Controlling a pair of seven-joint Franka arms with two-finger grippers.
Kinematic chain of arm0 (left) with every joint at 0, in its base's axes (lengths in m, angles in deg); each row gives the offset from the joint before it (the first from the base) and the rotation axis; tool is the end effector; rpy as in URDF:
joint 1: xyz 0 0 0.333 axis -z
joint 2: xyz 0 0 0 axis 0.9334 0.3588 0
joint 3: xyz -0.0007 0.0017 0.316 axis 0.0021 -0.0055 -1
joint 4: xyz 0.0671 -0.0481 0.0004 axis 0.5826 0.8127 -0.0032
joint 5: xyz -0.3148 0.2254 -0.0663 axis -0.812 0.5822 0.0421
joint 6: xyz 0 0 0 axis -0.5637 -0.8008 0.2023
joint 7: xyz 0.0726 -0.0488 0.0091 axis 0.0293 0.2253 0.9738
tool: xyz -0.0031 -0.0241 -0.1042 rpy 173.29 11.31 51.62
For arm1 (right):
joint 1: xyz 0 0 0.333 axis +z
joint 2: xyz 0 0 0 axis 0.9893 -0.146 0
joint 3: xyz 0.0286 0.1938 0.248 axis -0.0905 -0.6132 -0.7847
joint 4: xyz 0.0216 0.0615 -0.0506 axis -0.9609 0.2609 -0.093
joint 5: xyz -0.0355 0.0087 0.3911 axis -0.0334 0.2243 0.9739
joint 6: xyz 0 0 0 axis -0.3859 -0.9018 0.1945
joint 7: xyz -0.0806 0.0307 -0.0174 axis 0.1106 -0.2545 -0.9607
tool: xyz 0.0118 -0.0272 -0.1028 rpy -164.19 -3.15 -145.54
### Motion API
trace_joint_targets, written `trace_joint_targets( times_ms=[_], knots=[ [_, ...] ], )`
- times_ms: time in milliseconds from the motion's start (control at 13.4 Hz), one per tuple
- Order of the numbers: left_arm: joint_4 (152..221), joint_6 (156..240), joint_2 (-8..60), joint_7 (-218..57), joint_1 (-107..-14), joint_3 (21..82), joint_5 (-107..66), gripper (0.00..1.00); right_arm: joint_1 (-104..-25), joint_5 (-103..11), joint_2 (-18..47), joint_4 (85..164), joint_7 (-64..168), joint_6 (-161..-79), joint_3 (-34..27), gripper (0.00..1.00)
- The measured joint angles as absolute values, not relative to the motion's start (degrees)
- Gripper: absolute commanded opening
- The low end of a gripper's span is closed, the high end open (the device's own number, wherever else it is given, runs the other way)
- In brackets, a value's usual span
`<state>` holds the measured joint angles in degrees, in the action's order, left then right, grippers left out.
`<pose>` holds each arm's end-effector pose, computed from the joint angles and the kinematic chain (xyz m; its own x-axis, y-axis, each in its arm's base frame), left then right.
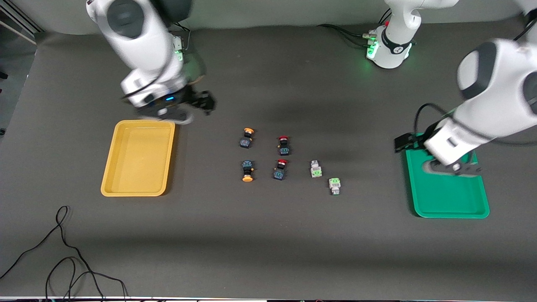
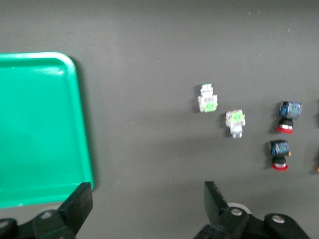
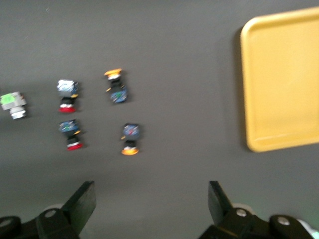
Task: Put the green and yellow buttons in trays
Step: 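Reach the right gripper to a yellow button while the left gripper reaches a green button, then grasp the yellow button with the right gripper while the left gripper grasps green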
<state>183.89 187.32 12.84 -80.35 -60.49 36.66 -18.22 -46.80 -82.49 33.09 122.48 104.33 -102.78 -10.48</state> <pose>0.6064 -0.1337 0.4651 0.9956 -0.0611 -0.0716 -0.0525 -0.9919 0.1156 0.4686 0.3494 0.5307 0.9803 -0.1897 -0.0557 -0.1878 -0.9815 0.0370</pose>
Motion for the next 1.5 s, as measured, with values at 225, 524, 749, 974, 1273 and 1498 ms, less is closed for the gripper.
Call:
trace_joint_targets(
  times_ms=[225, 524, 749, 974, 1273, 1498],
  knots=[
    [183.64, 193.60, 18.78, -76.20, -56.69, 36.74, -18.22, 1.00, -43.51, -80.63, 32.79, 123.13, 106.72, -103.41, -10.45, 1.00],
    [183.48, 200.51, 26.55, -75.02, -54.65, 36.74, -18.22, 1.00, -42.95, -79.73, 31.97, 134.54, 106.72, -119.15, -10.43, 1.00],
    [183.43, 204.88, 31.41, -71.53, -53.44, 36.76, -18.22, 1.00, -42.93, -79.74, 26.99, 143.51, 106.72, -132.95, -10.36, 1.00],
    [183.39, 209.56, 35.05, -67.33, -51.27, 36.77, -18.21, 1.00, -42.82, -79.74, 19.82, 144.55, 106.72, -141.01, -10.36, 1.00],
    [183.37, 214.87, 39.00, -64.96, -49.44, 36.77, -18.21, 0.99, -42.62, -79.74, 12.78, 144.43, 106.72, -148.49, -10.32, 1.00],
    [183.32, 217.33, 41.00, -63.12, -48.43, 36.78, -18.19, 0.50, -42.34, -79.74, 10.00, 144.31, 106.76, -151.52, -10.10, 0.99]
  ],
)
